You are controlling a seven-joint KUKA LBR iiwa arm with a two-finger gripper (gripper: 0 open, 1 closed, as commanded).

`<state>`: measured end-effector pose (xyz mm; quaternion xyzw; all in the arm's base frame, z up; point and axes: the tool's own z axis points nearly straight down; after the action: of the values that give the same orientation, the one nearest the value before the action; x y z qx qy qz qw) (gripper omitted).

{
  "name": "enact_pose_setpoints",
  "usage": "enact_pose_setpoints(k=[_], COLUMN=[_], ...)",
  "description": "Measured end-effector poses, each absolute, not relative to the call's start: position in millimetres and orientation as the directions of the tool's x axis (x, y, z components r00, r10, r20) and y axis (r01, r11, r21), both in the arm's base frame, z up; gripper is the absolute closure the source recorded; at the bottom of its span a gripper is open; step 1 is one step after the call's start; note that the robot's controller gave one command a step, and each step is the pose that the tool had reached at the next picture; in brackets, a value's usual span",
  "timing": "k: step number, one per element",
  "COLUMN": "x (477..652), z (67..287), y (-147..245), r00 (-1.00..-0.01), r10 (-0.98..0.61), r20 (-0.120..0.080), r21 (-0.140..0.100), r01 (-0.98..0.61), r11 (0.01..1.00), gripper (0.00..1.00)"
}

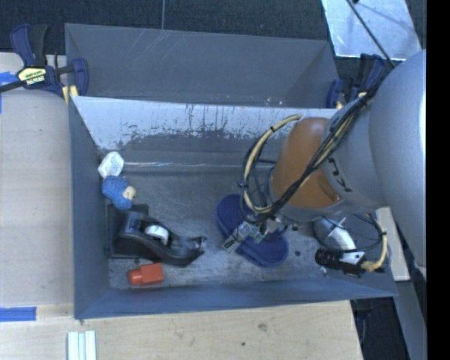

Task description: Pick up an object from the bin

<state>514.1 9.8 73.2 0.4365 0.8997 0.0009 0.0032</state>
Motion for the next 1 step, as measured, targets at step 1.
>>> enact_pose_setpoints(k=[1], x=[515.3], z=[75.1], y=[9.0], r00=[-0.619], r10=[0.786], r20=[-0.008], r21=[0.007], r01=[0.786], r11=[0.619], gripper=[1.00])
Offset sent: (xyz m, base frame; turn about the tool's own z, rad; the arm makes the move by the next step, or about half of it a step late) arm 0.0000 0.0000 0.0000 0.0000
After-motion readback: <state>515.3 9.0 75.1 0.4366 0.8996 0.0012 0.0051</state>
